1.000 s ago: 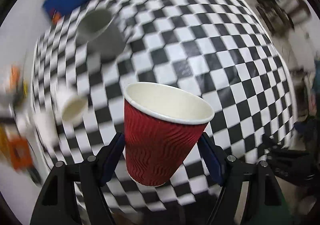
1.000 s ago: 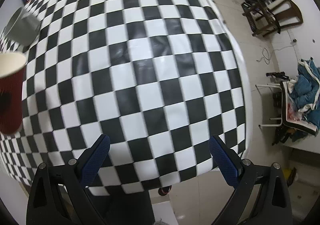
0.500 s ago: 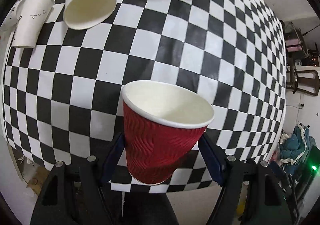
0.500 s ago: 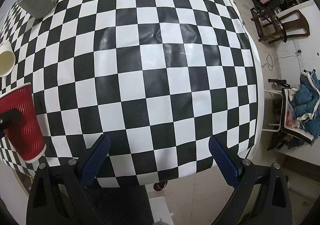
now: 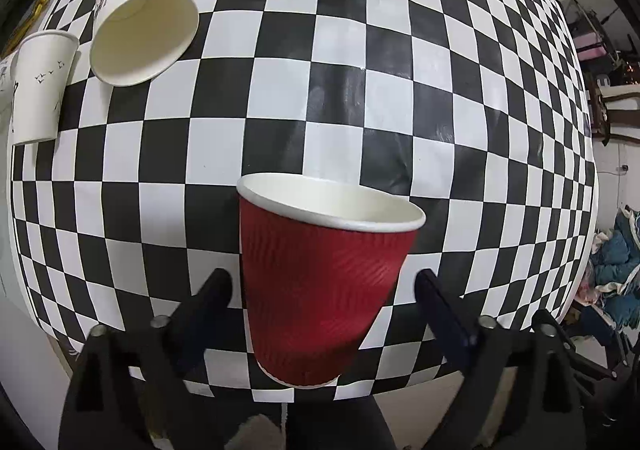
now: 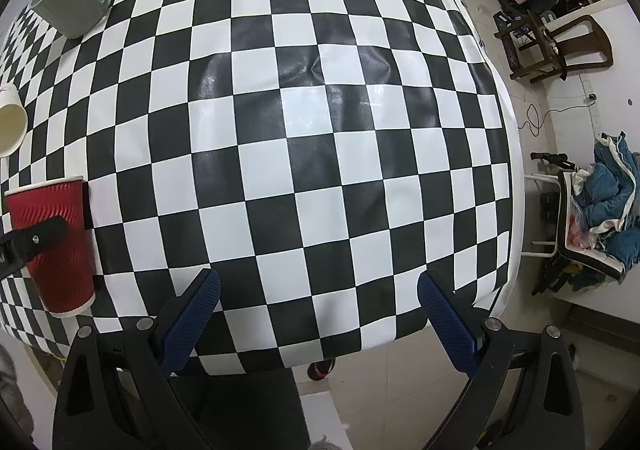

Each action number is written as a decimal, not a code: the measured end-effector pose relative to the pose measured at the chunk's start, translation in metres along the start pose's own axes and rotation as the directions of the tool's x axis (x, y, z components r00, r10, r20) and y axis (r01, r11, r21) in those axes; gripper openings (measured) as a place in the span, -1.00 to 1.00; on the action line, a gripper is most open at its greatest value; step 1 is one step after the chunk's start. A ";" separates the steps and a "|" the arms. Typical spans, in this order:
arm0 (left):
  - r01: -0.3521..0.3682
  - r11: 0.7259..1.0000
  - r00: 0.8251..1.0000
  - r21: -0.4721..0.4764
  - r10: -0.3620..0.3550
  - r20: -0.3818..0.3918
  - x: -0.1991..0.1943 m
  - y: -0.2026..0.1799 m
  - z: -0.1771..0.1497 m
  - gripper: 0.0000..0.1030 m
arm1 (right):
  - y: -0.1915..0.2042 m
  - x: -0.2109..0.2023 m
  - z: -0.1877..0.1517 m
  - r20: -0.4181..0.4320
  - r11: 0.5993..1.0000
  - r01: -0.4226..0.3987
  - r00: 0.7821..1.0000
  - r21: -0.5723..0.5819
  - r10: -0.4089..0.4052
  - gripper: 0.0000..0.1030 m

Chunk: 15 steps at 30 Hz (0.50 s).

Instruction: Flip cup upside down

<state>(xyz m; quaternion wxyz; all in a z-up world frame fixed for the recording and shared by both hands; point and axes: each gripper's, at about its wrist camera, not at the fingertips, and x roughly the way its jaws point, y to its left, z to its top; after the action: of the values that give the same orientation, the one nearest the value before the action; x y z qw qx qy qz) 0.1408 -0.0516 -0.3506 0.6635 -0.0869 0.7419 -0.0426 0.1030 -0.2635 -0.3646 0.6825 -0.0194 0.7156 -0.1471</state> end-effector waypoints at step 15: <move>-0.123 0.991 0.949 0.057 0.100 0.300 -0.103 0.035 -0.049 1.00 | 0.018 -0.045 -0.009 0.101 0.993 -0.024 0.994 -0.111 0.035 0.94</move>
<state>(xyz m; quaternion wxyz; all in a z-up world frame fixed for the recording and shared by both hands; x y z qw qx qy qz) 0.1003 -0.0004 -0.2503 0.7714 -0.0253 0.6355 -0.0191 0.1000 -0.2343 -0.3247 0.7184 -0.0538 0.6868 -0.0961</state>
